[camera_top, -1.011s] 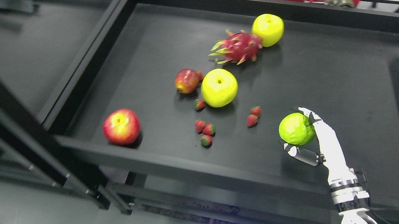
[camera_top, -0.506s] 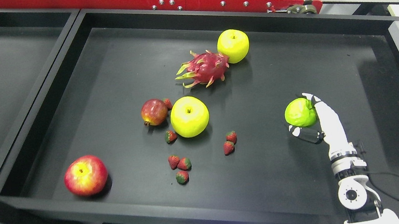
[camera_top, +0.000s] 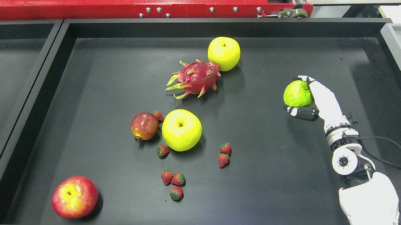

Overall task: Place green apple on left shelf middle layer
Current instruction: 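Lower the green apple onto the tray and open the right hand, then withdraw the open right hand from the green apple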

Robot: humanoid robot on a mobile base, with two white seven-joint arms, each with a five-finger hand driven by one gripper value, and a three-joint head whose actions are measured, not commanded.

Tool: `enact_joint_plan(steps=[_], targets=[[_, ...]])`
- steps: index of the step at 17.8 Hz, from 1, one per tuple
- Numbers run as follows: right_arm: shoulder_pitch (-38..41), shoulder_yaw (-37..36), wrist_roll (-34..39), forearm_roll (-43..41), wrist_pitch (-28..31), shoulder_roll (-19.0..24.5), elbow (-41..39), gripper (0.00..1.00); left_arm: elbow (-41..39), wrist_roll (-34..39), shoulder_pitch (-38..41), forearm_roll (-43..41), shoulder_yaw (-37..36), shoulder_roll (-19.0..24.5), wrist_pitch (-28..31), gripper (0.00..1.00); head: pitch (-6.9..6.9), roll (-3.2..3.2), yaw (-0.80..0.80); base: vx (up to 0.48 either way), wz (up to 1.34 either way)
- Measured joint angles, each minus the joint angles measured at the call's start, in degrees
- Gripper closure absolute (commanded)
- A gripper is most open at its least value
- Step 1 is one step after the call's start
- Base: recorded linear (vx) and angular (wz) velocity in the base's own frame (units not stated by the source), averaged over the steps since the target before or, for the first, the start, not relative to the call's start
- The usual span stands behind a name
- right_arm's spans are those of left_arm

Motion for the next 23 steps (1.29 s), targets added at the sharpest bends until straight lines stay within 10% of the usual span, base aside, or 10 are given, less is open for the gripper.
enact_joint_plan(steps=[2,5,23], targets=[[-1.26,1.16,0.01,0.21,0.46,-0.24,2.18,0.28,0.00,0.00,0.01,0.00,-0.01,0.00,0.01,0.00,0.00,0.00,0.00,-0.005,0.01],[-2.35,2.26,0.20,-0.37,2.54,-0.39,4.73,0.02,0.00,0.00,0.01,0.00,0.01,0.00,0.01,0.00,0.00,0.00,0.00,-0.016,0.01],[10.12,-3.55,-3.02,-23.82,-3.18,3.36,-5.95,0.00,0.00,0.00,0.00,0.00,0.03,0.00,0.06,0.00,0.00,0.00,0.00,0.000,0.00]])
